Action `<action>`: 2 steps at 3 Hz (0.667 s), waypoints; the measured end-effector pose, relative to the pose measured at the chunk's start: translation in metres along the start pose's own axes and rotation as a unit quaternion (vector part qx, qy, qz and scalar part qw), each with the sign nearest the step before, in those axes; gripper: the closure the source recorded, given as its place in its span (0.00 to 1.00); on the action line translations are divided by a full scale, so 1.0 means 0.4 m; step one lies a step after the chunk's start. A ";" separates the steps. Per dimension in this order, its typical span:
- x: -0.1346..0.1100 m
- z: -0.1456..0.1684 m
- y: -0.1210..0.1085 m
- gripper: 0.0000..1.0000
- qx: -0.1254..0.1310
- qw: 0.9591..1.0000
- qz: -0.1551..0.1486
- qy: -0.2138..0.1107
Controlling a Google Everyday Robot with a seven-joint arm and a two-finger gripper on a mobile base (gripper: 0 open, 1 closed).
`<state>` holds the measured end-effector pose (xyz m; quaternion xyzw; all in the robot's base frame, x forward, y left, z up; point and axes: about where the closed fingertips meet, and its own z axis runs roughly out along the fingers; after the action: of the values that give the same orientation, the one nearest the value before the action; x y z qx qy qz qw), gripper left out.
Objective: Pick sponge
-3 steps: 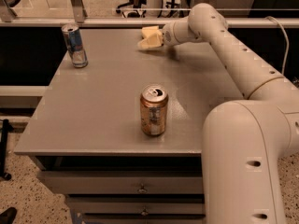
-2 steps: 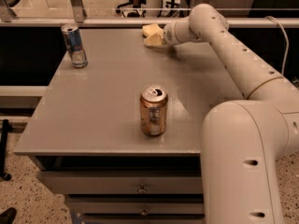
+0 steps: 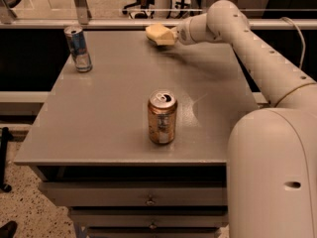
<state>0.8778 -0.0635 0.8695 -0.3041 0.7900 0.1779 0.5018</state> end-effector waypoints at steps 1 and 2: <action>-0.047 -0.125 0.065 1.00 -0.037 0.998 -0.031 -0.036; -0.065 -0.264 0.150 1.00 -0.099 0.990 -0.078 -0.066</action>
Offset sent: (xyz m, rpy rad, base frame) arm -0.1516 -0.0209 0.0911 0.0364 -0.1788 0.3499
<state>0.7740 -0.0724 0.9370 -0.4011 0.7075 0.2352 0.5322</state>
